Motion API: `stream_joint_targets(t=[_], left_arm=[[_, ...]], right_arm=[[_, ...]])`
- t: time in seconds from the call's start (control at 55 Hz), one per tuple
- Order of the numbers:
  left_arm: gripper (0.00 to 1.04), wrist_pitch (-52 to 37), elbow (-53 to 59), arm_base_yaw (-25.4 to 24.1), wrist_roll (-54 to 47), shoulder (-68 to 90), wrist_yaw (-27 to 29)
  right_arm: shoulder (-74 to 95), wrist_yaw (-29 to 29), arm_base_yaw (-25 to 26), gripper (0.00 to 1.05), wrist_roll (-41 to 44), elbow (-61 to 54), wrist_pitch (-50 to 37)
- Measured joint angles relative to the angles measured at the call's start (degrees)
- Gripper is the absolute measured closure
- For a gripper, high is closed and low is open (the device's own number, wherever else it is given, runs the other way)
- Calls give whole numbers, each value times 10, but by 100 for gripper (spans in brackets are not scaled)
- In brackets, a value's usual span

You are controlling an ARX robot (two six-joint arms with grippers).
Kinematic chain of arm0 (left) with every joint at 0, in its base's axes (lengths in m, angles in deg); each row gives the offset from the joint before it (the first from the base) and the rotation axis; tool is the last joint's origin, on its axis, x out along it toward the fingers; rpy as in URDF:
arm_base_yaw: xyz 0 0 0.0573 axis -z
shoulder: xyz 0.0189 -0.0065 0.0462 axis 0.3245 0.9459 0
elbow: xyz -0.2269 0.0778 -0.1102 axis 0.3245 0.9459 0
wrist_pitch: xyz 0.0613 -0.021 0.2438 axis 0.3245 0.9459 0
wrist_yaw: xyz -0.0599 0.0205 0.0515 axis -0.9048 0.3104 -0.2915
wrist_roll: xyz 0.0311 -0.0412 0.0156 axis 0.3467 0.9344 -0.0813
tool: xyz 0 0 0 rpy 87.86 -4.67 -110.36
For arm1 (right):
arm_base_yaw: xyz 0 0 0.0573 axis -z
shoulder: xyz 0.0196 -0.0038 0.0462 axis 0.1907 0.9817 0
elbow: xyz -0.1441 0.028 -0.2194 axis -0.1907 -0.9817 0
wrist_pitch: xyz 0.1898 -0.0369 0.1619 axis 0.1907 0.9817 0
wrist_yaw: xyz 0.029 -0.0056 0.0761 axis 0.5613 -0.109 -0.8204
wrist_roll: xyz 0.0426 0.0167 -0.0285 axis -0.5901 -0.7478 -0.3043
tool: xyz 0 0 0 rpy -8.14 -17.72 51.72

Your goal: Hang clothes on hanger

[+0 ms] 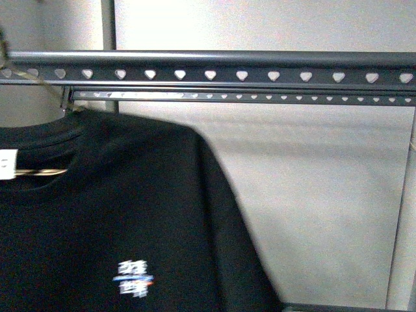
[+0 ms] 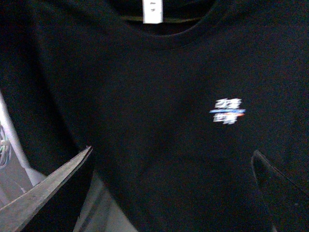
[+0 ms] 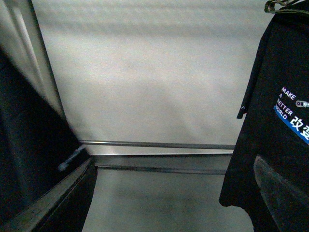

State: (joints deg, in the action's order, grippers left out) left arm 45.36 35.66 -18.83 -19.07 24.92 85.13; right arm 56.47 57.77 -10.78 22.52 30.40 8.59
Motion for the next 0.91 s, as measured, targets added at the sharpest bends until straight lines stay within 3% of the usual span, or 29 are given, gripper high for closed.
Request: stream_joint_targets(t=[0.291, 0.382, 0.582, 0.745, 0.909], left_arm=[[7, 0, 0, 0, 0, 0, 0], [7, 19, -25, -33, 9, 82, -116], [7, -153, -206, -44, 197, 466, 19], [7, -175, -342, -52, 306, 709, 82], [7, -199, -470, -48, 340, 877, 165]], right_arm=[[0, 0, 0, 7, 0, 0, 0], [0, -1, 0, 7, 0, 0, 0], [0, 0, 0, 7, 0, 0, 0], [0, 0, 0, 7, 0, 0, 0], [0, 0, 0, 7, 0, 0, 0]])
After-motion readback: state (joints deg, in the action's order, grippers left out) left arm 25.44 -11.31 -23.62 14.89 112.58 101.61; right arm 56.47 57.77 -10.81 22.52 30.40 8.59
